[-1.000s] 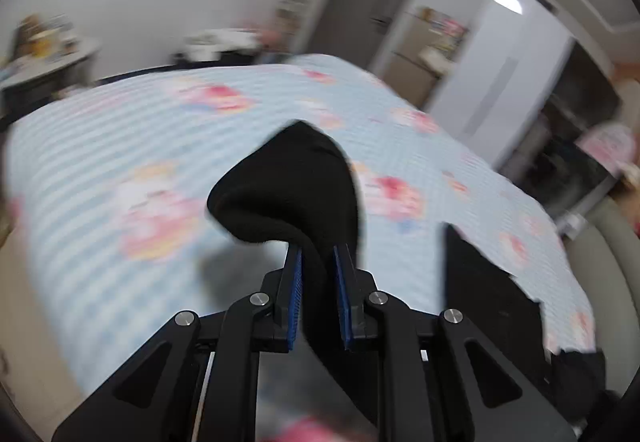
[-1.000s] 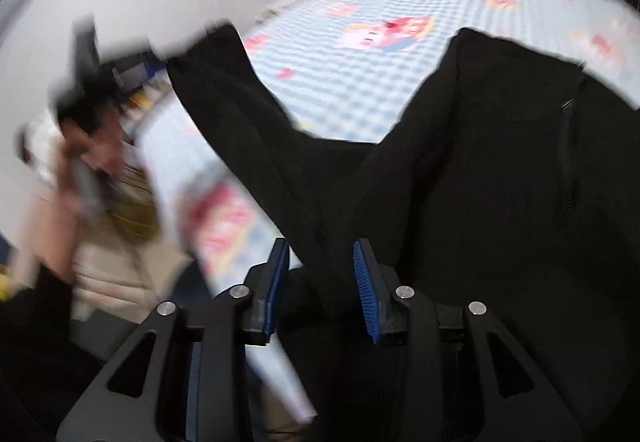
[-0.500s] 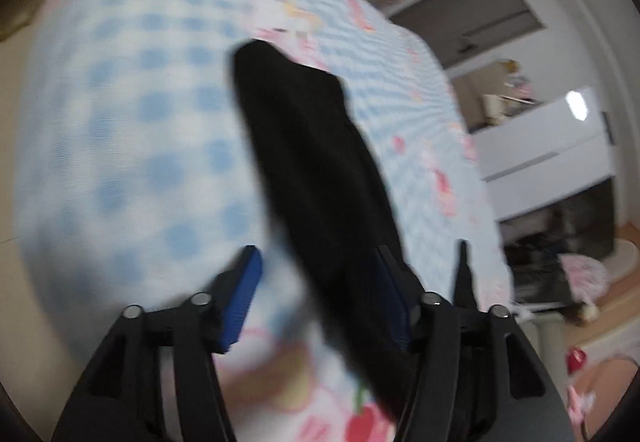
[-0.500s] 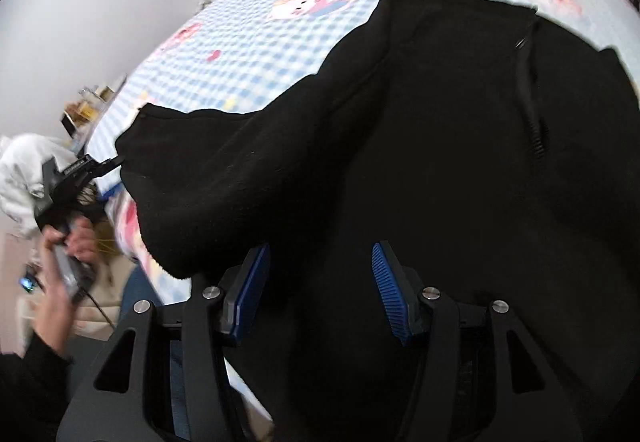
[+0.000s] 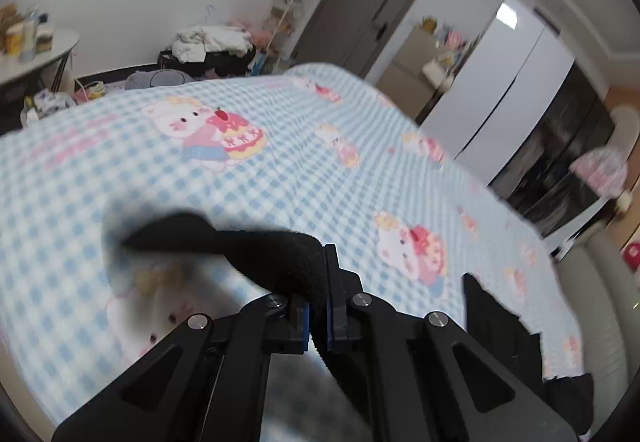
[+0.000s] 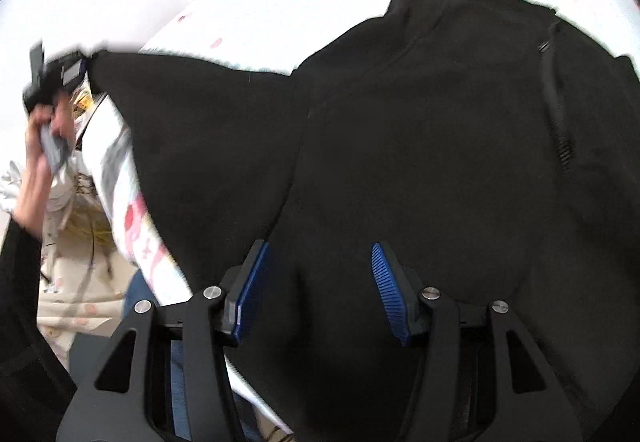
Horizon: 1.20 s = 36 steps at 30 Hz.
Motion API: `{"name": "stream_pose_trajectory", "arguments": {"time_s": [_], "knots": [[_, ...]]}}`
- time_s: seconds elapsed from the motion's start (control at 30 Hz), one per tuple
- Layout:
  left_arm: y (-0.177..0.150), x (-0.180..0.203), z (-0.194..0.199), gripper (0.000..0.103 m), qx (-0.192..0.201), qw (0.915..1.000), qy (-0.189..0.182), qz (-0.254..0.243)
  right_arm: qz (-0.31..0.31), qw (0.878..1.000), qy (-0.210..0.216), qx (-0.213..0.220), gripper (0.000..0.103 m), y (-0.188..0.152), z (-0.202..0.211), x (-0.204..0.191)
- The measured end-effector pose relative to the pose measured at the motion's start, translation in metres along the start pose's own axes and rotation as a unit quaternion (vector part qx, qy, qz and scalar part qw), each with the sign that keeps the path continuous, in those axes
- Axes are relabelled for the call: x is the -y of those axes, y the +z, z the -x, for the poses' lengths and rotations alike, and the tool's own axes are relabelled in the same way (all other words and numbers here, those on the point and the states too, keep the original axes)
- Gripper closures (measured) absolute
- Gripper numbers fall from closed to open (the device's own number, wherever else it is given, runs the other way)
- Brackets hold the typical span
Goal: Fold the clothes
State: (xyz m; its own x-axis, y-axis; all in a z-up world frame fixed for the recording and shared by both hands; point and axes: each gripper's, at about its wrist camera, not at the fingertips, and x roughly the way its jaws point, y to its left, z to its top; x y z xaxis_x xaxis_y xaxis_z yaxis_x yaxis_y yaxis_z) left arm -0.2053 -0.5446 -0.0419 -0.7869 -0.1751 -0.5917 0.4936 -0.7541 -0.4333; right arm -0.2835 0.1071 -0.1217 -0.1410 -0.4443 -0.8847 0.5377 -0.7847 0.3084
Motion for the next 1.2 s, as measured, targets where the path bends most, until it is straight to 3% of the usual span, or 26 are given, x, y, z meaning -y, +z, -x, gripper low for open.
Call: {"name": "stream_pose_trajectory", "arguments": {"time_s": [0.1, 0.17, 0.23, 0.33, 0.4, 0.47, 0.57, 0.63, 0.67, 0.73, 0.77, 0.8, 0.83, 0.87, 0.93, 1.0, 1.1, 1.2], "knots": [[-0.021, 0.034, -0.026, 0.098, -0.045, 0.9961, 0.038, -0.066, 0.005, 1.000, -0.001, -0.022, 0.049, -0.011, -0.013, -0.009], [-0.037, 0.056, -0.022, 0.098, -0.057, 0.9927, 0.043, -0.098, -0.001, 1.000, 0.002, -0.021, 0.049, -0.017, -0.010, -0.009], [-0.047, 0.098, -0.002, 0.098, -0.045, 0.9891, 0.010, -0.140, -0.011, 1.000, 0.007, -0.009, 0.049, -0.022, 0.001, -0.003], [-0.068, 0.184, 0.039, 0.097, -0.058, 0.9764, -0.087, -0.189, -0.024, 1.000, -0.008, 0.010, 0.048, -0.031, 0.026, 0.014], [-0.106, 0.256, 0.065, 0.097, -0.083, 0.9580, -0.171, -0.215, -0.048, 0.999, -0.016, 0.008, 0.048, -0.052, 0.041, 0.026], [-0.153, 0.308, 0.077, 0.097, -0.109, 0.9395, -0.231, -0.229, -0.072, 0.997, -0.014, 0.003, 0.048, -0.071, 0.052, 0.043], [-0.251, 0.387, 0.068, 0.096, -0.188, 0.9054, -0.312, -0.218, -0.110, 0.993, -0.034, 0.022, 0.048, -0.113, 0.077, 0.076], [-0.318, 0.426, 0.046, 0.088, -0.275, 0.8746, -0.359, -0.176, -0.149, 0.987, -0.043, 0.044, 0.046, -0.137, 0.097, 0.101], [-0.349, 0.446, 0.037, 0.075, -0.315, 0.8569, -0.375, -0.161, -0.165, 0.984, -0.039, 0.053, 0.044, -0.143, 0.106, 0.114], [-0.386, 0.475, 0.032, 0.072, -0.376, 0.8365, -0.346, -0.198, -0.197, 0.977, -0.032, 0.072, 0.042, -0.148, 0.124, 0.142], [-0.393, 0.481, 0.036, 0.070, -0.376, 0.8342, -0.342, -0.215, -0.207, 0.975, -0.027, 0.081, 0.040, -0.152, 0.131, 0.150], [-0.394, 0.480, 0.045, 0.066, -0.358, 0.8410, -0.334, -0.230, -0.214, 0.973, -0.016, 0.090, 0.039, -0.154, 0.137, 0.157], [-0.393, 0.478, 0.055, 0.054, -0.338, 0.8482, -0.327, -0.244, -0.221, 0.970, -0.005, 0.099, 0.039, -0.156, 0.142, 0.163], [-0.387, 0.466, 0.065, 0.048, -0.310, 0.8602, -0.320, -0.247, -0.232, 0.967, 0.012, 0.108, 0.039, -0.156, 0.147, 0.171], [-0.365, 0.427, 0.080, 0.043, -0.245, 0.8927, -0.299, -0.232, -0.262, 0.954, 0.064, 0.130, 0.038, -0.150, 0.153, 0.184], [-0.346, 0.389, 0.082, 0.043, -0.227, 0.9131, -0.269, -0.207, -0.285, 0.941, 0.104, 0.151, 0.029, -0.138, 0.153, 0.191], [-0.324, 0.332, 0.076, 0.043, -0.241, 0.9320, -0.216, -0.164, -0.292, 0.942, 0.074, 0.147, 0.027, -0.126, 0.137, 0.192], [-0.309, 0.282, 0.079, 0.043, -0.210, 0.9514, -0.200, -0.104, -0.307, 0.940, 0.017, 0.146, 0.029, -0.120, 0.109, 0.187]]}}
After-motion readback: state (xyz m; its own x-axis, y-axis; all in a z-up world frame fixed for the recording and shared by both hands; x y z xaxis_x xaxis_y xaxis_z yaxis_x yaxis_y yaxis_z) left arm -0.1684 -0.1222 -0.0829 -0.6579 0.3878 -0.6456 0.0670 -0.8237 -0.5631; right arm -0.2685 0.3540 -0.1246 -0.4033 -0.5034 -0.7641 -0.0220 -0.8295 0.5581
